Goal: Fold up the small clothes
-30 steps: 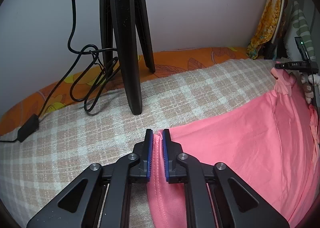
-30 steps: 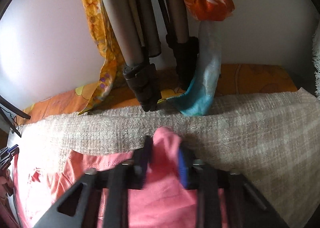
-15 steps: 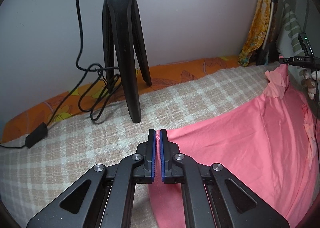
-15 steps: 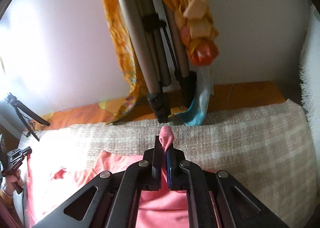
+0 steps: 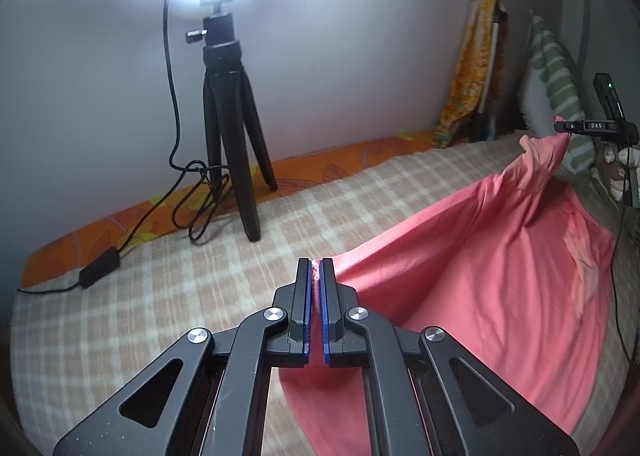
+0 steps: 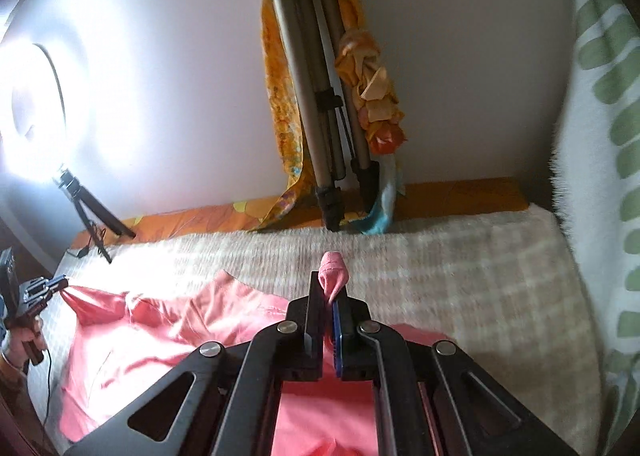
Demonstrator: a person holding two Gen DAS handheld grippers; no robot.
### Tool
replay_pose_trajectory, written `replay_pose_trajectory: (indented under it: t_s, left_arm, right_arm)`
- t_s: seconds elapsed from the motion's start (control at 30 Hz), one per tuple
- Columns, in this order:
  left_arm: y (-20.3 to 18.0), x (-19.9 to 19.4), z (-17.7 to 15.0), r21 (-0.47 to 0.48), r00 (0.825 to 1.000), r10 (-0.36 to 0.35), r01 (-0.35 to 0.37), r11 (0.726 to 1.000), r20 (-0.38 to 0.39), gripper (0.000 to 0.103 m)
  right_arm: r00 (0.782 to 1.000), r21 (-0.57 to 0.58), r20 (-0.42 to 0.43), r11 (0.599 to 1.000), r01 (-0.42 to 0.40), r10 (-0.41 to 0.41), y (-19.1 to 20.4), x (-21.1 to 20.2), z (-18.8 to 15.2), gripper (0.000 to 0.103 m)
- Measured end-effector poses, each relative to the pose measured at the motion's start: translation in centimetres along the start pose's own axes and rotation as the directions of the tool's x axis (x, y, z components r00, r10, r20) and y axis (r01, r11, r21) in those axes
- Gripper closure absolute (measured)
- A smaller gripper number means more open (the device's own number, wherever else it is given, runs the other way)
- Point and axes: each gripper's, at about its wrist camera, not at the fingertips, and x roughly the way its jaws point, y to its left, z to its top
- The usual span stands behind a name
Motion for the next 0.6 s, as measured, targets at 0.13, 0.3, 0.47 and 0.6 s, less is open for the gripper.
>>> replay_pose_trajectory:
  t_s: [0.13, 0.3, 0.47, 0.6]
  left_arm:
    - [-1.4, -2.1, -1.7, 0.020, 1.000, -0.009, 0.009, 1.000, 0.006, 0.101]
    - [-3.4, -3.4, -4.5, 0.055, 0.999, -0.027, 0.029, 0.998, -0.026, 0.101]
    - [-5.3, -3.7, -7.8, 0.088, 0.995, -0.039, 0.047, 0.995, -0.087, 0.101]
    - [-6.3, -3.6, -10.0, 0.098, 0.991, -0.037, 0.050, 0.994, -0.129, 0.101]
  right_arm:
    - [1.000, 0.007, 0.027, 1.000, 0.010, -0.010, -0.6, -2.6, -2.0, 0.102]
    - [1.000, -0.011, 0.010, 1.000, 0.018, -0.017, -0.6, -4.0, -6.5, 0.102]
    - [1.000, 0.004, -0.009, 1.000, 0.018, -0.018, -1.2, -4.3, -10.6, 0.102]
    - [0.998, 0.003, -0.050, 0.999, 0.040, -0.039, -2.1, -3.8, -12.9, 0.102]
